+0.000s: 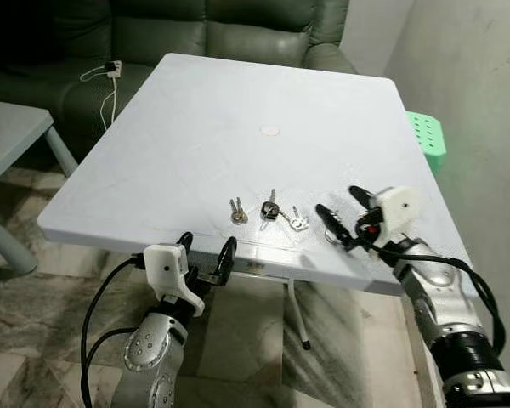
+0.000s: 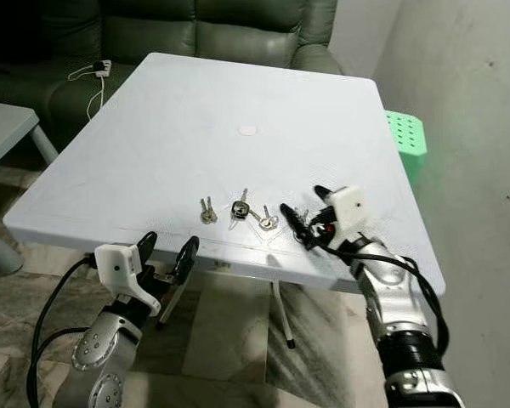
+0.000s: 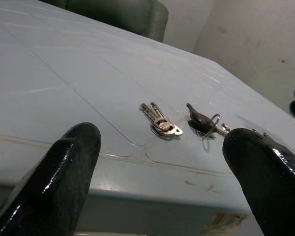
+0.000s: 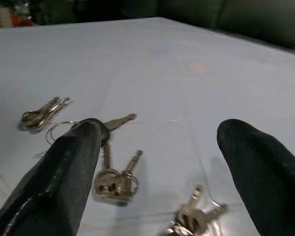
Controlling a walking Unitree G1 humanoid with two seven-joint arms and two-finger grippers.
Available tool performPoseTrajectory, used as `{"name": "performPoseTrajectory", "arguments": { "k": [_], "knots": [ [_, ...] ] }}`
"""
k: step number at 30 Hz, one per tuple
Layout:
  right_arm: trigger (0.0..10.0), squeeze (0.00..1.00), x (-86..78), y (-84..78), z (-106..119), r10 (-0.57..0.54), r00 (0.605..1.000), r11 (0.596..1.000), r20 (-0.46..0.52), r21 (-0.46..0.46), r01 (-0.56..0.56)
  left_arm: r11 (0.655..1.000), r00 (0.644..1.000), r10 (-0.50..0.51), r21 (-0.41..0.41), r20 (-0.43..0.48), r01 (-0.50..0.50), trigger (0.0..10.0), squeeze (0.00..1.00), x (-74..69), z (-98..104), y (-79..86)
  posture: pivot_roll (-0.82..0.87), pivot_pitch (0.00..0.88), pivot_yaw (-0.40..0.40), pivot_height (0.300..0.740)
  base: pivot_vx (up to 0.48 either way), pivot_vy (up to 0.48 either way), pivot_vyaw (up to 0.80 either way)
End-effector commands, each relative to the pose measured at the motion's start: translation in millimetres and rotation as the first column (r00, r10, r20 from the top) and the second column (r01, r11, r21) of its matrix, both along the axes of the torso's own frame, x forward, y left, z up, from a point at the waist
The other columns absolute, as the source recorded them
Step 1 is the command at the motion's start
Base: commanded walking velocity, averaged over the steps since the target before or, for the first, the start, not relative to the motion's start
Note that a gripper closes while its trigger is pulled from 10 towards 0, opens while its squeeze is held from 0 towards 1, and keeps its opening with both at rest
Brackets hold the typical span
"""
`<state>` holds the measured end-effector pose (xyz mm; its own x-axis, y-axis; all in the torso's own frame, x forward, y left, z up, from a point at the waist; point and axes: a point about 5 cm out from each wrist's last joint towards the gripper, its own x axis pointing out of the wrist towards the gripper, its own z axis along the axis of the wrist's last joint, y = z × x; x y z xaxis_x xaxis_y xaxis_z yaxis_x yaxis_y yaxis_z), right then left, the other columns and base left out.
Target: Hang keys on a hook
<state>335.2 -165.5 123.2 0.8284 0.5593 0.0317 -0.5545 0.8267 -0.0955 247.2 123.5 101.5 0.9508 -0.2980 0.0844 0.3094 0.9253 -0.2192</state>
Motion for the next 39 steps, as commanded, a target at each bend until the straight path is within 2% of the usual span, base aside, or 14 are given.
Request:
{"name": "performPoseTrajectory", "arguments": {
  "k": [1, 7, 20, 39],
  "knots": [
    [10.0, 0.0, 2.3, 0.1, 0.0, 0.02, 1.0, 1.0, 0.002, -0.011, -0.02, 1.0, 1.0, -0.007, 0.002, -0.006, 0.007, 10.0, 0.0, -2.7, 1.4, -2.3, 0.05, 0.136, -0.12, 0.74, 0.0, 0.0, 0.0],
    [10.0, 0.0, 9.4, 9.1, -1.6, 0.059, 0.998, 0.998, -0.007, -0.027, -0.06, 1.0, 1.0, -0.007, -0.002, -0.015, 0.007, 10.0, 0.0, -4.4, 2.0, -2.6, 0.06, 0.142, -0.12, 0.74, 0.0, 0.0, 0.0],
    [10.0, 0.0, 21.5, 17.4, 1.7, 0.118, 0.993, 0.988, -0.008, -0.103, -0.118, 1.0, 1.0, 0.006, -0.006, -0.028, -0.007, 10.0, 0.0, -7.8, 2.7, -2.5, 0.08, 0.141, -0.131, 0.74, 0.0, 0.0, 0.0],
    [10.0, 0.0, 22.8, 32.6, -2.5, 0.241, 0.969, 0.95, -0.052, -0.19, -0.247, 0.999, 0.998, 0.028, -0.019, -0.048, -0.029, 10.0, 0.0, -15.9, 1.5, -3.7, 0.1, 0.14, -0.148, 0.74, 0.0, 0.0, 0.0]
  ]
}}
